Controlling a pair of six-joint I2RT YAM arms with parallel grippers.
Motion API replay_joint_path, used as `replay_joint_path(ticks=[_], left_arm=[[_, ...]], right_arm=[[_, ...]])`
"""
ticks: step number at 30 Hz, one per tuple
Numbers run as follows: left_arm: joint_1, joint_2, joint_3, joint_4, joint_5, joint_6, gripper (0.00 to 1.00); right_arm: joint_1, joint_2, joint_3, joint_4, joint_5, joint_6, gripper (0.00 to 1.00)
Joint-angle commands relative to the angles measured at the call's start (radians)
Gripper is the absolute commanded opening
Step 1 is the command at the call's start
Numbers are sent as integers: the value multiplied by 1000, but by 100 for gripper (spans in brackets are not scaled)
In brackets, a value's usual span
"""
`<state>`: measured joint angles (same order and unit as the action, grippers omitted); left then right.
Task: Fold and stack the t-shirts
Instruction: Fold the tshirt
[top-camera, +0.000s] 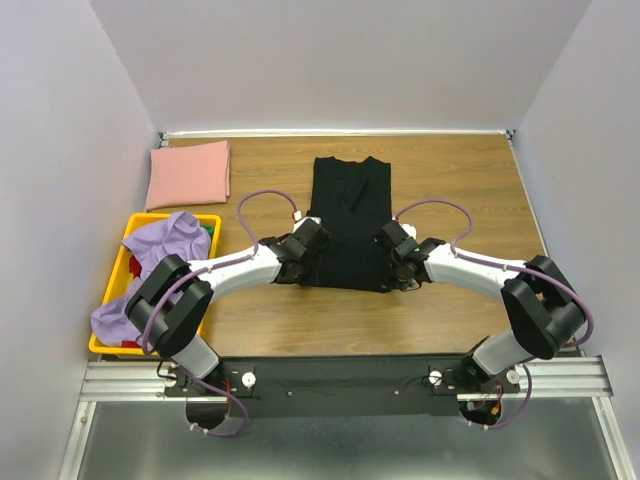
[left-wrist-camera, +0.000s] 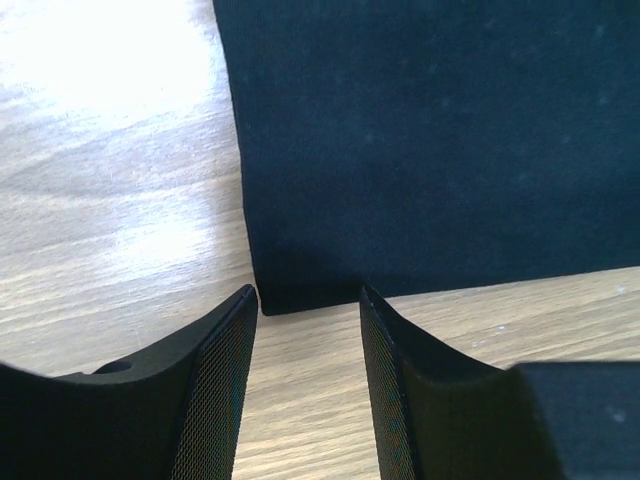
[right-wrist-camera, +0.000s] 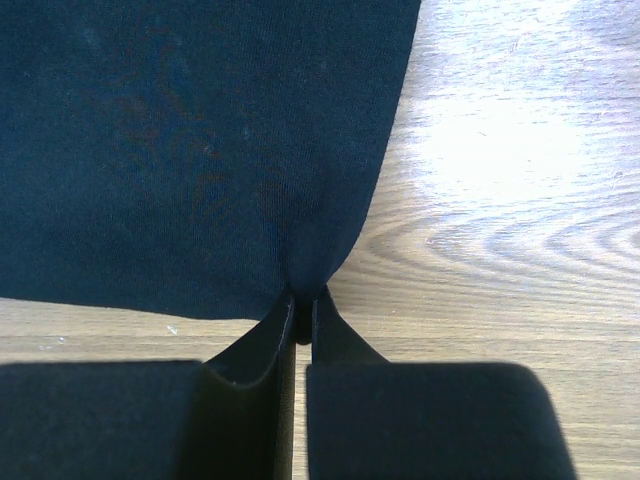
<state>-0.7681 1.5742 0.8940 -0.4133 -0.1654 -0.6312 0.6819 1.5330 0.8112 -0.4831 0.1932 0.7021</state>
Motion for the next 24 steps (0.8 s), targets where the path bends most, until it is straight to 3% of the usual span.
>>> replay_joint_path(ticks=[1, 17, 21, 24], left_arm=[[-5, -22, 26, -16, -36, 1, 54], [12, 72, -50, 24, -33, -9, 52], [12, 108, -50, 22, 1, 2, 49], [12, 113, -62, 24, 7, 2, 38]], right_arm=[[13, 62, -63, -98, 64, -21, 4], [13, 35, -75, -94, 63, -19, 4], [15, 30, -75, -95, 64, -21, 4], [16, 22, -75, -95, 65, -29, 4]])
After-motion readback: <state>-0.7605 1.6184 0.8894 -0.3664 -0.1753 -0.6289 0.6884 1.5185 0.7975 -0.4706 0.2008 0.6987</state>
